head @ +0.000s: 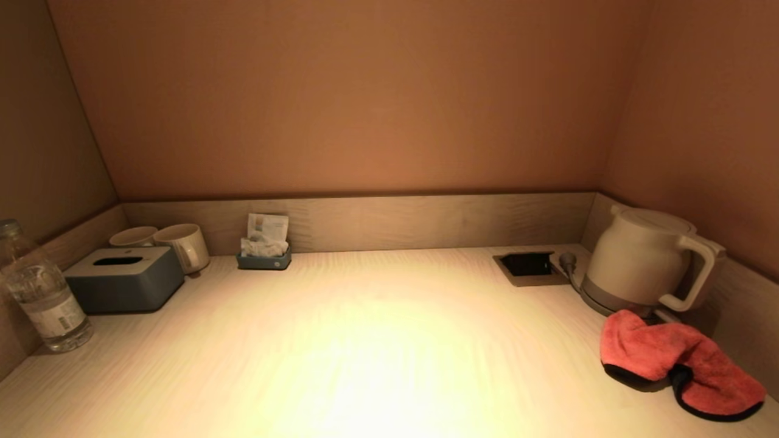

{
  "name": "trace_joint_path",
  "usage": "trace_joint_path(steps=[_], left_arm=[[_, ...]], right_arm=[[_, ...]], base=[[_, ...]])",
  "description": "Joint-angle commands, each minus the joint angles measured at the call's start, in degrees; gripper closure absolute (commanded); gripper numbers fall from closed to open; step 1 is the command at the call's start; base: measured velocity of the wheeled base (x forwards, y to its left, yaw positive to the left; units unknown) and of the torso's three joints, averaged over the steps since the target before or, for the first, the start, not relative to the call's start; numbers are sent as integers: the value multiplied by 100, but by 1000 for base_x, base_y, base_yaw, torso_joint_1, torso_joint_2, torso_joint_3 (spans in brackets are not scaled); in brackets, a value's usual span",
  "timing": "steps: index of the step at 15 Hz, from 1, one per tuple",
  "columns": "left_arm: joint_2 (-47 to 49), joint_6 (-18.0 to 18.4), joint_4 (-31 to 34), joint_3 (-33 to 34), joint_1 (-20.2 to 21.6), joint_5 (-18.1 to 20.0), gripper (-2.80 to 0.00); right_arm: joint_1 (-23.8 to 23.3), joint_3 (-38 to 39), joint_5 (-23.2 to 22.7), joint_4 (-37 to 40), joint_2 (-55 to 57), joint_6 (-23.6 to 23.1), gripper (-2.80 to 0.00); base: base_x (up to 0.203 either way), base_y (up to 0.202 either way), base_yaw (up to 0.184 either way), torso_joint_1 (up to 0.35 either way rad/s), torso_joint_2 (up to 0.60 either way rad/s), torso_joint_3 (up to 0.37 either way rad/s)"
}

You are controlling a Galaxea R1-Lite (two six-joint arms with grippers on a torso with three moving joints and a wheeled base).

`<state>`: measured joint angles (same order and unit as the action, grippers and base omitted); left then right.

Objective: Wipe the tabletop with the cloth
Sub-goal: Pick up the tablecloth

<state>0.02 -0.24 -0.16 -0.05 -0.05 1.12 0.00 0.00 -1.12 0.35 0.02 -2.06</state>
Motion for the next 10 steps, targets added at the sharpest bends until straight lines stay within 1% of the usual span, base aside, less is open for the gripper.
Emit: trace_joint_path(steps=[1, 10], left_arm=[[2, -2, -7, 5, -4, 2, 0], [6, -2, -2, -4, 5, 2, 0]], right_arm=[[0, 0, -2, 0, -2, -5, 0], [0, 0, 51, -18, 6, -49, 0]], base=[[0, 0, 0, 0, 0, 0], [0, 0, 0, 0, 0, 0]])
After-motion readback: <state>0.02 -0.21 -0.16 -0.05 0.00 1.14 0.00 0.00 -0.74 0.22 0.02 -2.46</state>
